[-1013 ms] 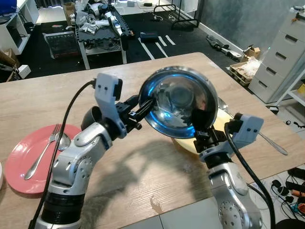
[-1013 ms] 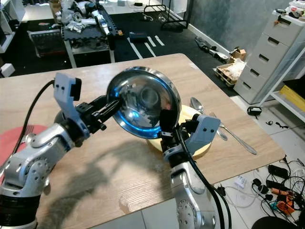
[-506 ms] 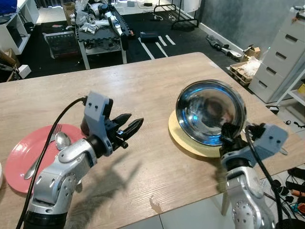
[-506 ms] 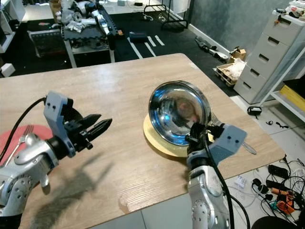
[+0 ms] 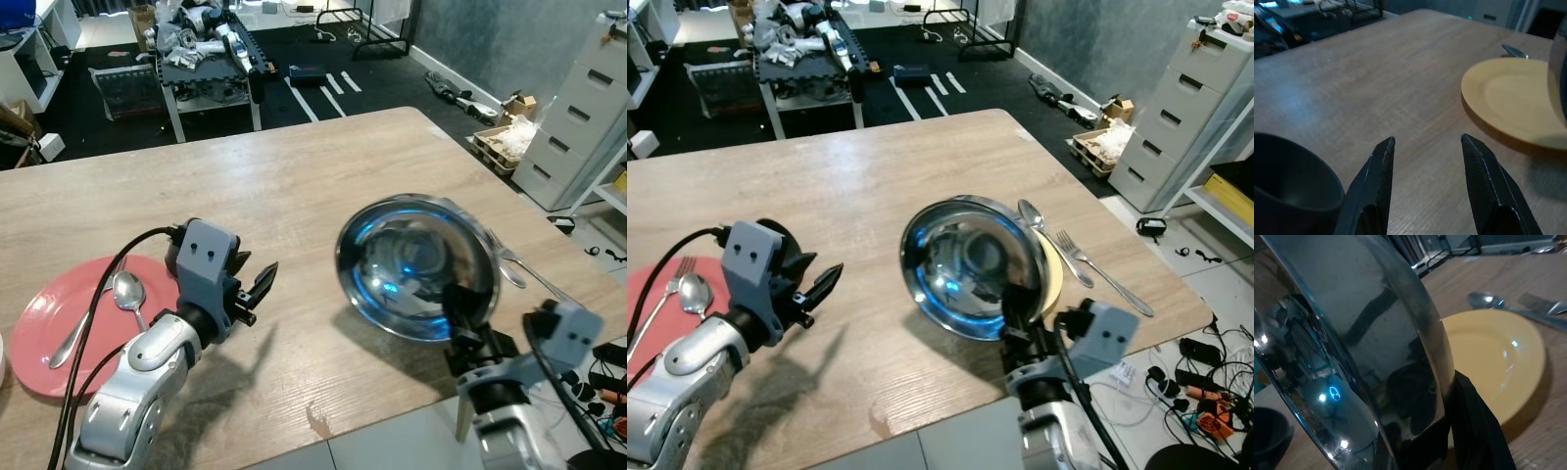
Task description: Setting the table
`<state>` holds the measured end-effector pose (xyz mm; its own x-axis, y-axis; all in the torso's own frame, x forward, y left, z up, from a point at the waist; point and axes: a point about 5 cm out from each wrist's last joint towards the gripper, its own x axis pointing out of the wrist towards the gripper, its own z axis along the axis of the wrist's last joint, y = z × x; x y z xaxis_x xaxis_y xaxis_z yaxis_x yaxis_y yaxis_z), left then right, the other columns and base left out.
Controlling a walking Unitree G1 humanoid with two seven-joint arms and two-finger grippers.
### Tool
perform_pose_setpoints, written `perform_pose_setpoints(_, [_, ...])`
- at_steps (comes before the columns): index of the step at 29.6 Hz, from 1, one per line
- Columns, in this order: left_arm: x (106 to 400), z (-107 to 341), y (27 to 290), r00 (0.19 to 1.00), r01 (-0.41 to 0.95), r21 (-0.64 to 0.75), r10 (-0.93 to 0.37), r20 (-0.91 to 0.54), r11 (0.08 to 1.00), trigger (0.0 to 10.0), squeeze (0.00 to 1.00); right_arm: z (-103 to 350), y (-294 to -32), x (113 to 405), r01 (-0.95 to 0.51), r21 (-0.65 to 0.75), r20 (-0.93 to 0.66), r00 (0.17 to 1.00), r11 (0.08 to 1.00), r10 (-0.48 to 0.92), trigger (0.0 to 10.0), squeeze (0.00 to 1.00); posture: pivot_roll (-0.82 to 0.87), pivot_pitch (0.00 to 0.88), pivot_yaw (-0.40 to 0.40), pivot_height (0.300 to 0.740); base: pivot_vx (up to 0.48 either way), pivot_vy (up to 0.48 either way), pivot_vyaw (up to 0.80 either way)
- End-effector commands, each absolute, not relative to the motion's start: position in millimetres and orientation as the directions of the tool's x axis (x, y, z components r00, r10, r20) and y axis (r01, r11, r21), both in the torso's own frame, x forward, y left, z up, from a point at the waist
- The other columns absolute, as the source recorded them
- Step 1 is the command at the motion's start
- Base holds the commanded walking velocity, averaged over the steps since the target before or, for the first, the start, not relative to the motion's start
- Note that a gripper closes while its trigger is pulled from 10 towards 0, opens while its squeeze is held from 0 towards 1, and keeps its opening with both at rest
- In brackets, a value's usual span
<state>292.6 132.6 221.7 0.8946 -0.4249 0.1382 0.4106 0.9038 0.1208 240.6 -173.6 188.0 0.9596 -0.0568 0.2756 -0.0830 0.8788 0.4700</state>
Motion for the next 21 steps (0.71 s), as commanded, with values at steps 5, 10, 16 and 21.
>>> perform_pose_setpoints(5, [299.0, 220.5, 122.6, 0.902, 0.379, 0.130, -0.397, 0.171, 0.916, 10.0, 0.00, 192.6, -183.2, 250.7, -0.012, 0.481, 0.290, 0.946, 0.877, -0.146, 10.0, 0.00, 0.01, 0.100, 0.113, 0.740, 0.000, 0.000, 0.00])
perform_pose_setpoints(10, [303.5, 222.4, 122.0, 0.906, 0.364, 0.128, -0.383, 0.182, 0.922, 10.0, 0.00, 192.8, -183.8, 253.2, -0.011, 0.475, 0.287, 0.947, 0.880, -0.143, 10.0, 0.00, 0.01, 0.096, 0.110, 0.740, 0.000, 0.000, 0.00])
perform_pose_setpoints(16, [303.5, 221.7, 120.1, 0.905, 0.363, 0.127, -0.382, 0.188, 0.923, 10.0, 0.00, 190.4, -184.0, 253.5, -0.007, 0.485, 0.270, 0.952, 0.874, -0.142, 10.0, 0.00, 0.01, 0.088, 0.109, 0.740, 0.000, 0.000, -0.49])
perform_pose_setpoints(21, [304.4, 221.2, 116.4, 0.898, 0.374, 0.131, -0.394, 0.196, 0.918, 10.0, 0.00, 188.3, -184.8, 255.1, 0.003, 0.489, 0.261, 0.954, 0.872, -0.150, 10.0, 0.00, 0.01, 0.083, 0.112, 0.740, 0.000, 0.000, -0.80])
